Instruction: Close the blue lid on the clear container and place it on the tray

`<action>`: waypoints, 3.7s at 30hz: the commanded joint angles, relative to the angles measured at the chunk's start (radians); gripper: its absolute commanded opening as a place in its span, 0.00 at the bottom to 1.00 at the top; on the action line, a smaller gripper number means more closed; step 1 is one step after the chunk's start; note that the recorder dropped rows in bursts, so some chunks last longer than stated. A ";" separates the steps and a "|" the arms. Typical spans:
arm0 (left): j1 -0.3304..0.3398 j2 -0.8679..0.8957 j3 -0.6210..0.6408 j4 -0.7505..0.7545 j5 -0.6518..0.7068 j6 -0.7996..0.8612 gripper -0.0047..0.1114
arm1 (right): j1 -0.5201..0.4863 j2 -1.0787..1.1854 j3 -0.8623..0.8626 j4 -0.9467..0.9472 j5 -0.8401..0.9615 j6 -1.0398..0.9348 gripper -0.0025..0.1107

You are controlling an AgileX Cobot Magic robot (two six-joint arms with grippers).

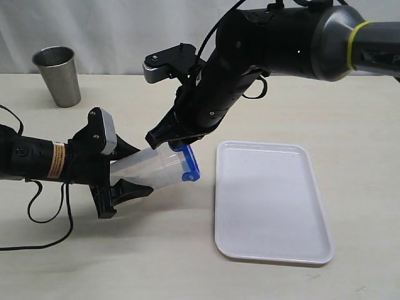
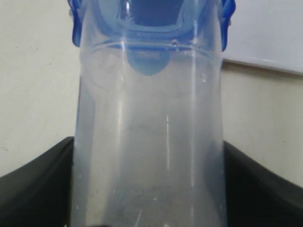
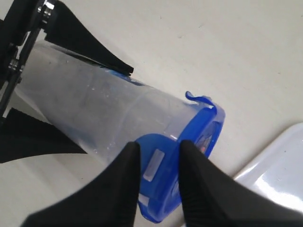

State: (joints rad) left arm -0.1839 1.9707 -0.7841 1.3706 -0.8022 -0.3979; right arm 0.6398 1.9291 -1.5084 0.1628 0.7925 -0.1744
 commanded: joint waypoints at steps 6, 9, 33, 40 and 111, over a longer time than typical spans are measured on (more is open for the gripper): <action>-0.003 -0.019 -0.009 -0.016 -0.107 -0.078 0.04 | 0.002 0.064 0.008 0.026 0.030 -0.016 0.23; -0.003 -0.019 -0.009 0.009 -0.063 -0.104 0.04 | 0.002 0.083 0.008 0.032 0.030 -0.021 0.23; -0.003 -0.013 -0.009 0.244 0.041 -0.354 0.04 | 0.002 0.167 0.008 0.135 0.030 -0.185 0.22; -0.003 -0.013 -0.009 0.244 0.049 -0.328 0.04 | 0.002 0.167 -0.001 0.121 0.074 -0.210 0.22; -0.003 -0.013 -0.009 0.220 0.070 -0.328 0.04 | 0.072 0.193 -0.047 -0.152 0.102 0.044 0.06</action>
State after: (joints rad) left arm -0.1849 1.9606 -0.7938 1.6058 -0.7190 -0.7315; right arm 0.7038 2.0667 -1.5801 0.0362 0.8609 -0.1449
